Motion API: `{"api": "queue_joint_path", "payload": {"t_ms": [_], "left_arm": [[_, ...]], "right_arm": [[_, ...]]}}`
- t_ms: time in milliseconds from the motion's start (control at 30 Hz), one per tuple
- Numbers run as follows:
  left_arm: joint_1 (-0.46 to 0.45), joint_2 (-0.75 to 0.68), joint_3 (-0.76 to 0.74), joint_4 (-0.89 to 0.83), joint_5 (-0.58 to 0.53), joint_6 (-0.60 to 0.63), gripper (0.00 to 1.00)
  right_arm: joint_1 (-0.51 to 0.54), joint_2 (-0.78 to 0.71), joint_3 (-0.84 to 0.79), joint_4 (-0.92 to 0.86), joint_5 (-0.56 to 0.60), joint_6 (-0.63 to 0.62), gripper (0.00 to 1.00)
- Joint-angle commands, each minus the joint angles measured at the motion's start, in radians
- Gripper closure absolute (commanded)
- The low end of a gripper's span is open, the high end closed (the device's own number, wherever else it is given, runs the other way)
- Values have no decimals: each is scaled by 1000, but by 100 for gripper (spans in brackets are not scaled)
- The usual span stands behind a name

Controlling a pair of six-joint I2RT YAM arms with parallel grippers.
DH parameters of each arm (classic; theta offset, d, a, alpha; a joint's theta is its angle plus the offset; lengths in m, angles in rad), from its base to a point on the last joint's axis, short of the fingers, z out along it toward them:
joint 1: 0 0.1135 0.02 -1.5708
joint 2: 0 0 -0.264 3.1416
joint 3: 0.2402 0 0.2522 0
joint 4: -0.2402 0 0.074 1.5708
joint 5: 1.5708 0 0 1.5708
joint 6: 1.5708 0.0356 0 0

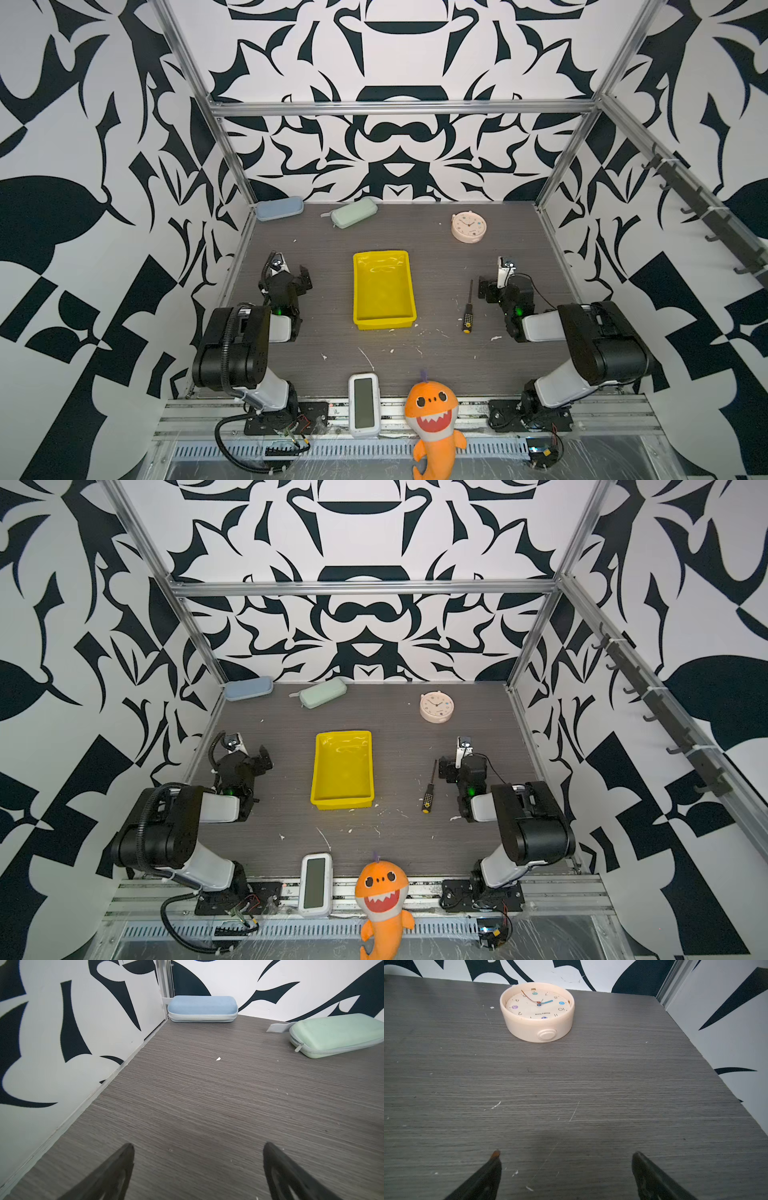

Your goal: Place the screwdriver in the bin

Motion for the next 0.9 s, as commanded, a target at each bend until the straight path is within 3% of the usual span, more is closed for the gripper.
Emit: {"api": "queue_joint_path", "payload": {"t_ms": [0, 667, 867], "left_arm": [[0, -8, -3, 3, 2, -8, 1], [1, -9, -2, 3, 2, -9, 1], [1, -9, -1, 3, 2, -8, 1]], "right_arm": [[2, -22, 12, 32, -4, 3, 0], [3, -25, 9, 33, -4, 3, 0], [14, -34, -47, 129, -26, -18, 0]]}}
